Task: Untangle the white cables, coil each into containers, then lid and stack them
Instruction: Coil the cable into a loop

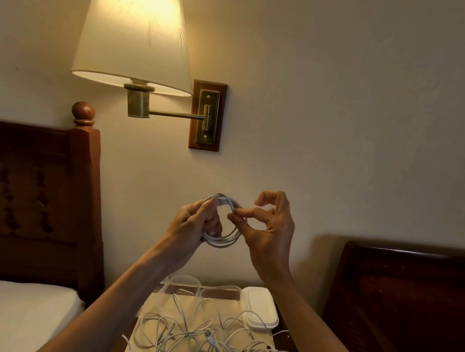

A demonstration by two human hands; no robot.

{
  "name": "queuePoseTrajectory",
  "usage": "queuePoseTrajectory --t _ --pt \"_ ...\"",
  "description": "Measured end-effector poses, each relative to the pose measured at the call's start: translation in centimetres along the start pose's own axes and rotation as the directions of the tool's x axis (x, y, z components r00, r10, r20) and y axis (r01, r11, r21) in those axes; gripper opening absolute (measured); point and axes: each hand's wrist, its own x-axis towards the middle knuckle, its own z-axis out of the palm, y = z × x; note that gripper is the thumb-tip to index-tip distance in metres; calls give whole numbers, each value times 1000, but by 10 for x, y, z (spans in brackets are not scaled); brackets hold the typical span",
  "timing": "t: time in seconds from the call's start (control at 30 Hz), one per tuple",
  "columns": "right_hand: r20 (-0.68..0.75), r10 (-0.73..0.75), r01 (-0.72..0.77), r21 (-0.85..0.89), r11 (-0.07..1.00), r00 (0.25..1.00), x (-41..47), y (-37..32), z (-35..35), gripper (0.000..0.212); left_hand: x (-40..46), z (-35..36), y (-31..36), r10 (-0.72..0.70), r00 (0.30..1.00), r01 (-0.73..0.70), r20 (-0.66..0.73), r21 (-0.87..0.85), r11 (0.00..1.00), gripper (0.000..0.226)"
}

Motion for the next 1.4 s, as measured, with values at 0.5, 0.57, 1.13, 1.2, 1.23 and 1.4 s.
queuePoseTrajectory --t 0.5,0.57,1.13,1.2,1.23,1.4 --pt "207 204 -264 327 907 957 18 -14 -10 27 -1 4 22 -22 977 73 211 -238 969 37" --pt "325 210 -323 346 881 922 24 -19 -16 20 -1 2 25 -18 978 63 209 -209 976 37" --pt "564 143 -264 137 955 814 38 -12 -43 29 -4 1 30 -56 985 117 161 -397 910 37" --pt "579 168 -302 144 942 798 39 -12 -45 27 -4 1 34 -51 988 104 145 -383 918 38" --pt "608 195 -349 145 926 770 40 -12 -47 26 -4 0 34 -46 989 90 141 -328 940 39" --pt "754 329 -733 282 620 568 36 -24 -47 32 1 -9 24 -16 976 16 218 2 1000 37"
